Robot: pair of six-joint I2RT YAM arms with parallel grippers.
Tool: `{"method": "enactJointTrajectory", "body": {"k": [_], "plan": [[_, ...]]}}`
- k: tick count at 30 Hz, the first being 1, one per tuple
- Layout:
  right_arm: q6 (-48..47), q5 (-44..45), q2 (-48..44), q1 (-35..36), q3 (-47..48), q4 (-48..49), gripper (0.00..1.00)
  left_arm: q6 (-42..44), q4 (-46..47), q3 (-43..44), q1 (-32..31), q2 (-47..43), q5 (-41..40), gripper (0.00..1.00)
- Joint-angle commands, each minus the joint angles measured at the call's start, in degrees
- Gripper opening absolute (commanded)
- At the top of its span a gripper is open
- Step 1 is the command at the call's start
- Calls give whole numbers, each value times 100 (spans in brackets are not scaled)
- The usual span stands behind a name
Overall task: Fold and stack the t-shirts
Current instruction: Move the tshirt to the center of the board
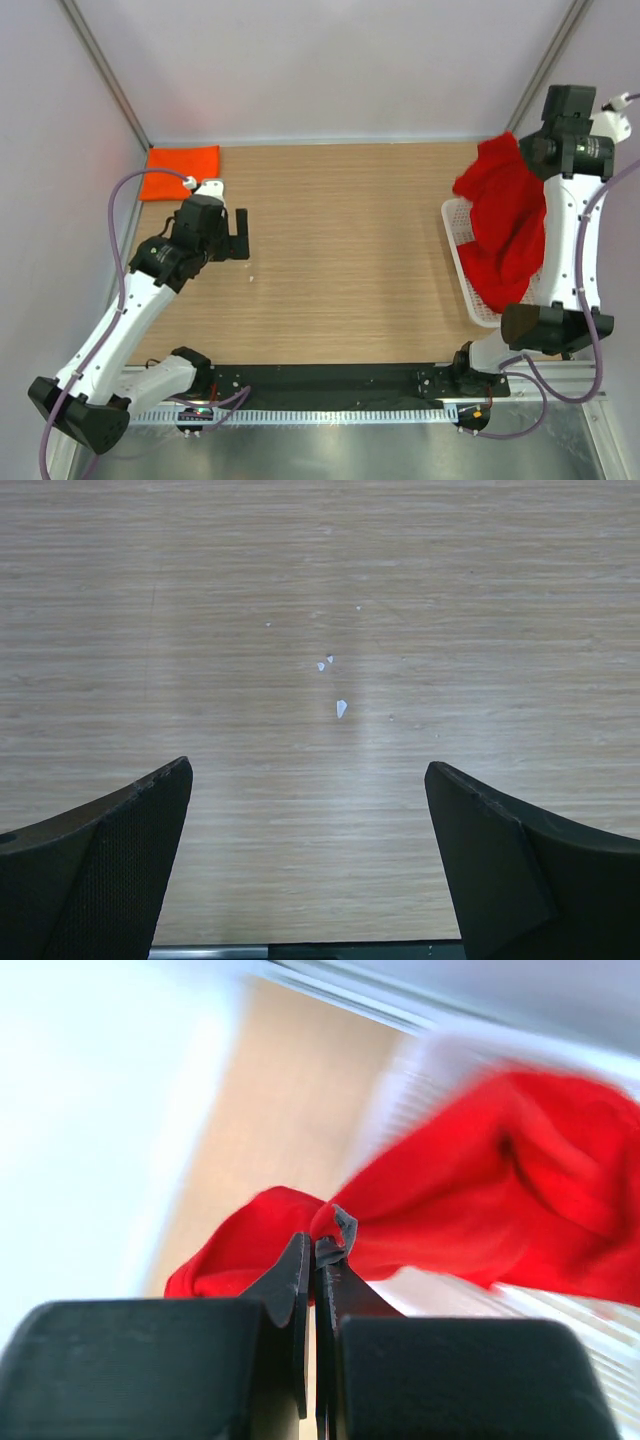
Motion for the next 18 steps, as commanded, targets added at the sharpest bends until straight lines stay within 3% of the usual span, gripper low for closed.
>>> {"method": "enactJointTrajectory", "body": {"k": [1, 5, 8, 9, 18], "plan": [[-198, -337, -96, 546, 1101, 364, 1, -310, 16, 397, -85, 60, -237, 100], [-691, -1488, -95, 1434, 2025, 1188, 1, -644, -185, 1001, -94, 403, -351, 100], [-543, -2251, -78, 2067, 2203, 1296, 1, -934, -335, 1345, -85, 543, -237, 100], [-351, -2924, -86, 2165, 2133, 1340, 1, -1030, -466, 1433, -85, 587, -219, 100], [-489, -4652, -43, 4310, 823, 1947, 1, -1813, -1477, 2102, -15, 579, -569, 96]]}}
